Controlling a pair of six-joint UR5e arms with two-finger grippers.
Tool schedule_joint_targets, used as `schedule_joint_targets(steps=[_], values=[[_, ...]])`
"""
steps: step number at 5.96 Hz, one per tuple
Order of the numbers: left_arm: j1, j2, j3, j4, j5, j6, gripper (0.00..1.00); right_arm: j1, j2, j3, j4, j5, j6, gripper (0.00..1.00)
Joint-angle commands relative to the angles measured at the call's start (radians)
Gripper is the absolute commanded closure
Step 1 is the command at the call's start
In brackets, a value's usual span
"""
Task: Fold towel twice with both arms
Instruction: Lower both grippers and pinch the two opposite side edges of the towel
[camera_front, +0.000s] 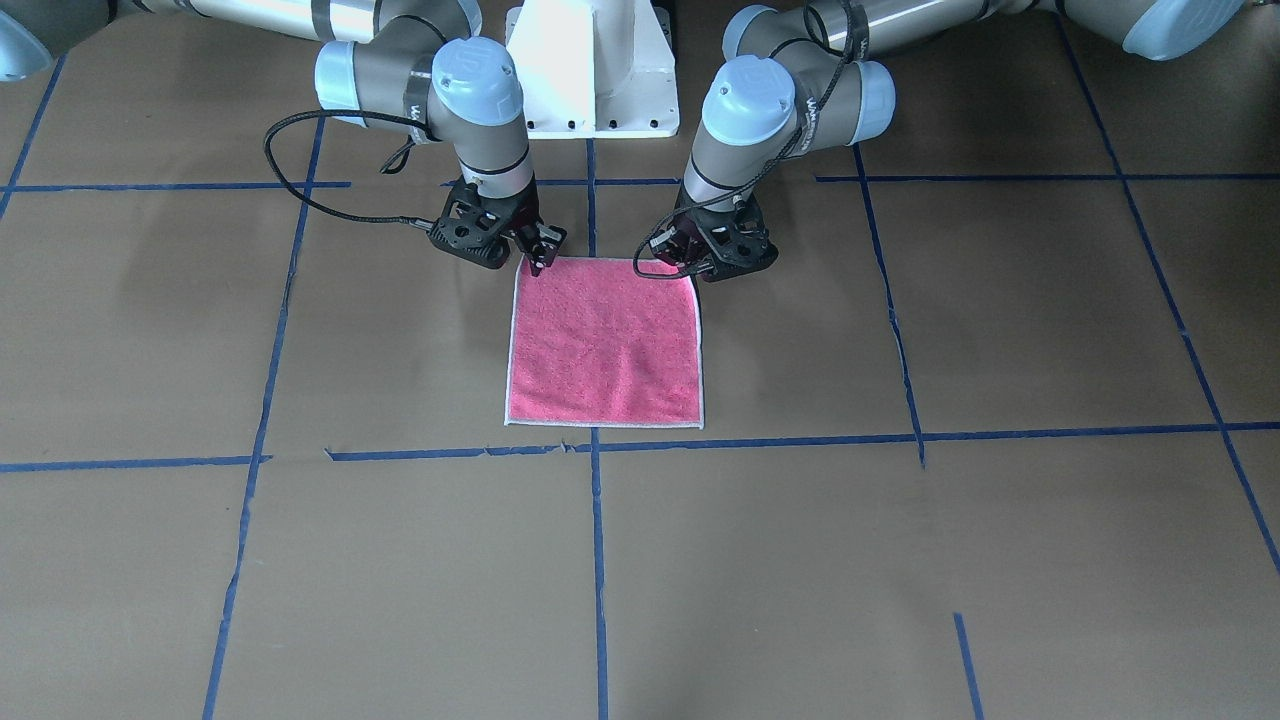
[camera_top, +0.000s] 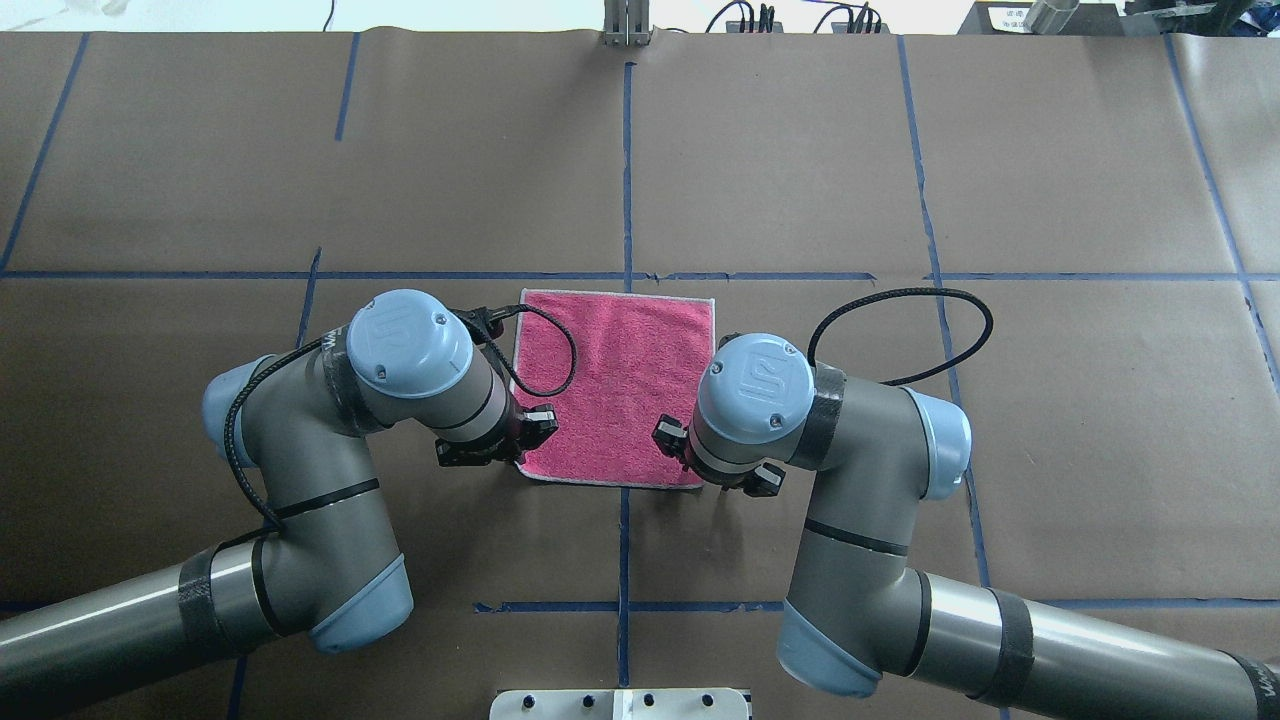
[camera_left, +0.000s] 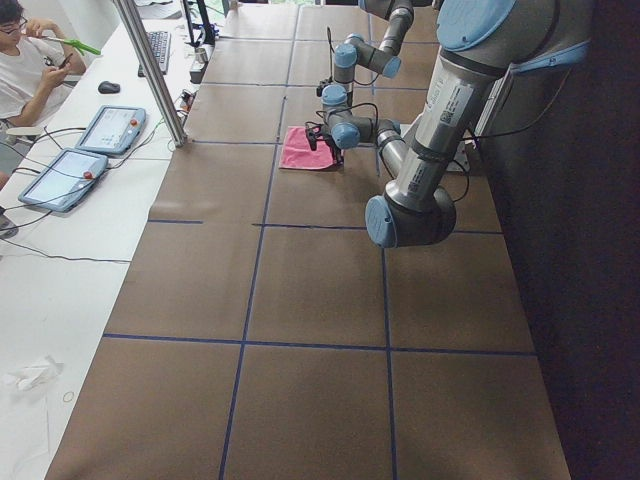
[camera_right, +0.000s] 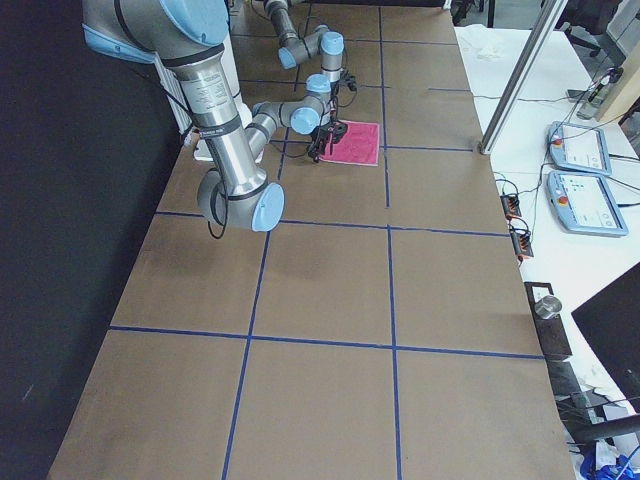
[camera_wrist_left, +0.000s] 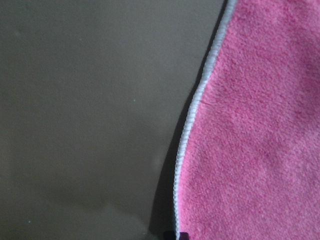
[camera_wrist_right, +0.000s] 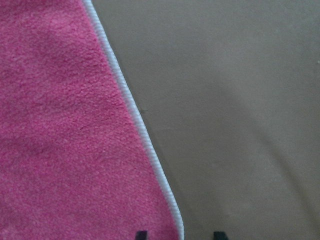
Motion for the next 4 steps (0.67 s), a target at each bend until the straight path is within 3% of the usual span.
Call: schedule_joint_targets(steps=[1, 2, 4], values=[[0.0, 0.0, 0.001, 0.0, 0.0, 0.0, 1.0, -0.002, 0.0, -0.002, 0.0, 0.0, 0.0, 0.63], [0.0, 0.0, 0.001, -0.002, 0.0, 0.0, 1.0, -0.004, -0.001, -0.002, 0.0, 0.0, 0.0, 0.65], [0.0, -0.001, 0.001, -0.002, 0.0, -0.005, 1.0, -0.004, 0.0, 0.003, -0.001, 0.0, 0.0, 0.93]])
